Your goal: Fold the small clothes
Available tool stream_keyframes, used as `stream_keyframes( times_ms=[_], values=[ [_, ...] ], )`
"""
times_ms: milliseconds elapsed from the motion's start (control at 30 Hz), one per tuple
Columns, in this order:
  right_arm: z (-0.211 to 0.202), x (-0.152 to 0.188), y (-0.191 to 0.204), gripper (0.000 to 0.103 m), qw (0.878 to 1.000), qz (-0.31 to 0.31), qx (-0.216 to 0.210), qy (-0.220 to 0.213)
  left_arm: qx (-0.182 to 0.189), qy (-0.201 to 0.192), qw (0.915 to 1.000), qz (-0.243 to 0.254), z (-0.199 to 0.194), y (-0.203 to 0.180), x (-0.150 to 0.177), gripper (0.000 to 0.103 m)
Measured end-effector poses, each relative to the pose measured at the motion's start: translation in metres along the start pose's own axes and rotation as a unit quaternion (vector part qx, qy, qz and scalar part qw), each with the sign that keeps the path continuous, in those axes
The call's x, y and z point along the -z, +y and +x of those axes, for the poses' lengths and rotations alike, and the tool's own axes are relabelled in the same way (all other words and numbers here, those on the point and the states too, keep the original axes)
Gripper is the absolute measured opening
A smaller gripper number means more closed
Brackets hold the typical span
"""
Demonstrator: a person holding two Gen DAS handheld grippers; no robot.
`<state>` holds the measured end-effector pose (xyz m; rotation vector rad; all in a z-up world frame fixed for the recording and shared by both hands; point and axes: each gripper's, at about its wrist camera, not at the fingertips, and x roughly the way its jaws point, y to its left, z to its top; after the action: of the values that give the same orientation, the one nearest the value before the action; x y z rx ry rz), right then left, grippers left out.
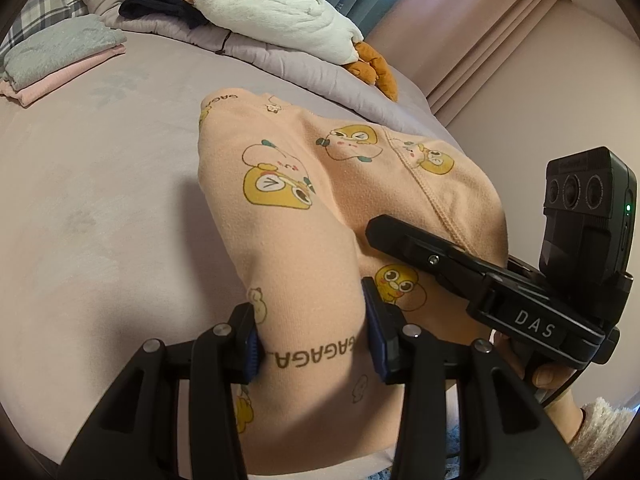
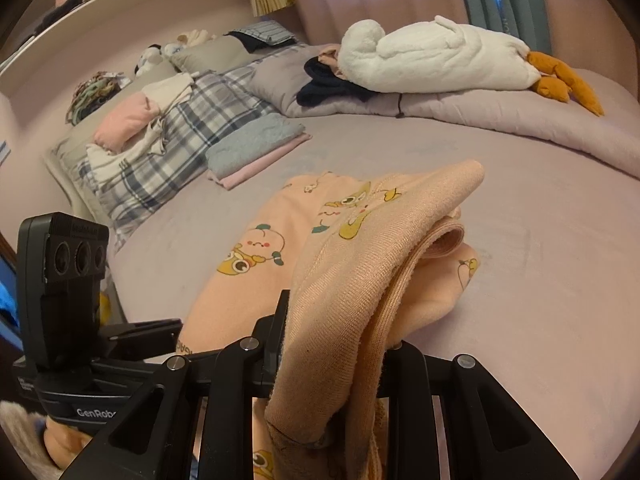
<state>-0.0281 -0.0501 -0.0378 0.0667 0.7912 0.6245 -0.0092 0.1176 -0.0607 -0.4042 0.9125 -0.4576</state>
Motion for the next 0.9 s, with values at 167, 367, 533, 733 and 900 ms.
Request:
stream_keyframes(
  times_ms=[167, 367, 533, 733, 900],
  values=[
    [0.003, -0.001, 0.0, 0.027, 1.0, -0.001, -0.002, 0.005, 0.0, 0.002, 1.0, -0.003, 0.004, 0.004, -0.002, 0.042],
    [0.01, -0.002, -0.002, 0.027, 1.0, -0.001, -0.003, 0.013, -0.001, 0.006, 1.0, -0.007, 0.007, 0.009, -0.002, 0.042],
    [0.014, -0.003, -0.002, 0.027, 1.0, 0.0, -0.003, 0.018, -0.002, 0.009, 0.9999, -0.011, 0.01, 0.012, -0.003, 0.042],
    [0.018, -0.004, -0.004, 0.027, 1.0, 0.0, -0.004, 0.021, -0.005, 0.011, 0.9998, -0.015, 0.014, 0.015, -0.005, 0.042],
    [0.024, -0.004, -0.005, 0.027, 1.0, 0.003, -0.006, 0.025, -0.009, 0.015, 0.9997, -0.016, 0.018, 0.018, -0.008, 0.042]
  ],
)
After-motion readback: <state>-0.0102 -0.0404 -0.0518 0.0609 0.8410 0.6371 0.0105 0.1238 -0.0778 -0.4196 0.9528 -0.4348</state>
